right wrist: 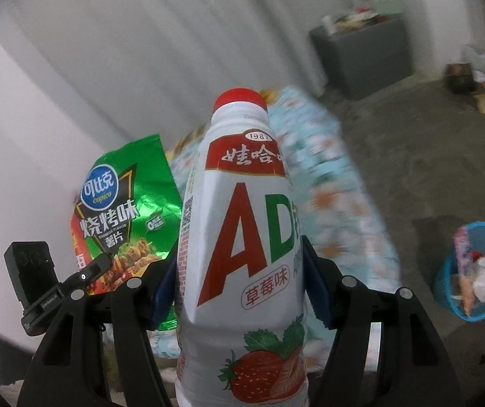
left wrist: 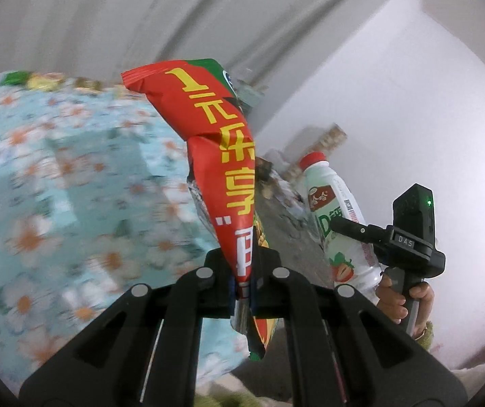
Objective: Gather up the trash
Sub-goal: 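Lift the green chip bag and AD bottle and carry them toward the wastebasket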
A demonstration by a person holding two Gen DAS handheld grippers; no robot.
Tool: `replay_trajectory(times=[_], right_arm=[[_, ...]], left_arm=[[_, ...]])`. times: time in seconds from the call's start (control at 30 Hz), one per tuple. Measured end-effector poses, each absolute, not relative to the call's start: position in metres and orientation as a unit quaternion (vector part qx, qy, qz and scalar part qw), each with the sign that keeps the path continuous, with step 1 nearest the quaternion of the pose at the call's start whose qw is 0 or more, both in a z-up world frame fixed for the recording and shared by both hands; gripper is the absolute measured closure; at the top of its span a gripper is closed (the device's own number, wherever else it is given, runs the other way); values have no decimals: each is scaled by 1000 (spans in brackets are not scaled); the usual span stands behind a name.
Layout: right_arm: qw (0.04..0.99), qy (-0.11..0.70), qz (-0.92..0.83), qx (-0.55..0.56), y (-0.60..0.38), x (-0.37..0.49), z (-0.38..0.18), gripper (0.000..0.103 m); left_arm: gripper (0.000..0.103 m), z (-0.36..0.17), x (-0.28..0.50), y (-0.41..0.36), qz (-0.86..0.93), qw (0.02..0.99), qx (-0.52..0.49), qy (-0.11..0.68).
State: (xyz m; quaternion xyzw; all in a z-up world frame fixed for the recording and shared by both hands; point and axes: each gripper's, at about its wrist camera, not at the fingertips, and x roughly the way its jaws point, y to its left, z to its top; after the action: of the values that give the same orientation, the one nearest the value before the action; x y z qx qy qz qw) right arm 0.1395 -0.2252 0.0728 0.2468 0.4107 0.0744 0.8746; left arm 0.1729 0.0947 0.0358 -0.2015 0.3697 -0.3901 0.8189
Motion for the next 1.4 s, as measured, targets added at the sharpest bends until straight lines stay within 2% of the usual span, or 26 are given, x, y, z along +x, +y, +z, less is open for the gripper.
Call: replay_trajectory(times=[0.3,0.63,1.0,1.4], right_arm=[[885,343,-71,306,-335,33,86,40],[844,312,-183,397,-434,-55,31,40],[789,299,-236,482,-510,-92,-57,39],[762,301,-235,522,-533,-90,-106,39]], left_arm=[[99,43,179,-39,-497,755,-127,407],[99,16,165,-212,-559,688,-34,462],[98,-87,162,-385,-546,634,34,546],[97,-211,183,-481,-459,622,58,631]])
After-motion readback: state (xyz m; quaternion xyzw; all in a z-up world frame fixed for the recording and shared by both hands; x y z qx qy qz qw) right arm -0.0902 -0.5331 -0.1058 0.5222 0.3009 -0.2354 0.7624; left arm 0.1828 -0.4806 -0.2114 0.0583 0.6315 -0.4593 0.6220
